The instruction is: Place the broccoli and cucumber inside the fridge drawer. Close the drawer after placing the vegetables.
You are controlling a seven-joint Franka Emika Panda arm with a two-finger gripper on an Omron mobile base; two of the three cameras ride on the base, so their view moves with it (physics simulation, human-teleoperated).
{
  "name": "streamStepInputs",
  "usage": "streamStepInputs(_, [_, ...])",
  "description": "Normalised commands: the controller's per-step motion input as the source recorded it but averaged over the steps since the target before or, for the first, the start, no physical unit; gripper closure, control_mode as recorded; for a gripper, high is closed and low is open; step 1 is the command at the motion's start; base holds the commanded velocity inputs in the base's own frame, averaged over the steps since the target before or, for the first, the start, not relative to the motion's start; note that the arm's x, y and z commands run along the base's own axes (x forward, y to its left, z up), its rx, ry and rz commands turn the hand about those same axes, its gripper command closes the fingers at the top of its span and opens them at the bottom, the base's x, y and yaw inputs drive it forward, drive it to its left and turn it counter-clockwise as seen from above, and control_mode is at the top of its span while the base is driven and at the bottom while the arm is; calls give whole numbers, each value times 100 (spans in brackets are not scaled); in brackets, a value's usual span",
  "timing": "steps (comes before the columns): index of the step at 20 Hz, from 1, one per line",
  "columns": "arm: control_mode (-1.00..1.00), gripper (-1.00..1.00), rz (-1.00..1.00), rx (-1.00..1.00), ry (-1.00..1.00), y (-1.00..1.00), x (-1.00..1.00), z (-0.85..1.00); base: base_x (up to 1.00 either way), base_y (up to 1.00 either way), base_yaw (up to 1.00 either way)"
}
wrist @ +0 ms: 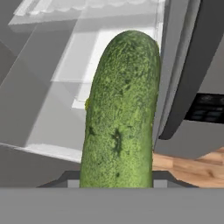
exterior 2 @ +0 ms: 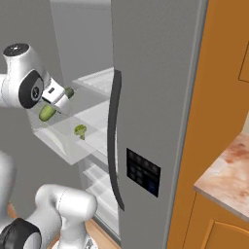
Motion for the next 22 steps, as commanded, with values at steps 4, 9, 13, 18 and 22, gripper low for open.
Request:
streamStepInputs(4, [-100,100,0,-4,18,38,79,-16,0,0,0])
streamStepInputs(9, [-100,100,0,0,11,7,71,-39,0,0,0])
streamStepInputs(13, [-100,100,0,0,3,1,71,-68,0,0,0])
streamStepInputs(18, [-100,100,0,0,4,8,63,-69,0,0,0])
streamStepInputs(22, [-100,100,0,0,6,18,64,-61,0,0,0])
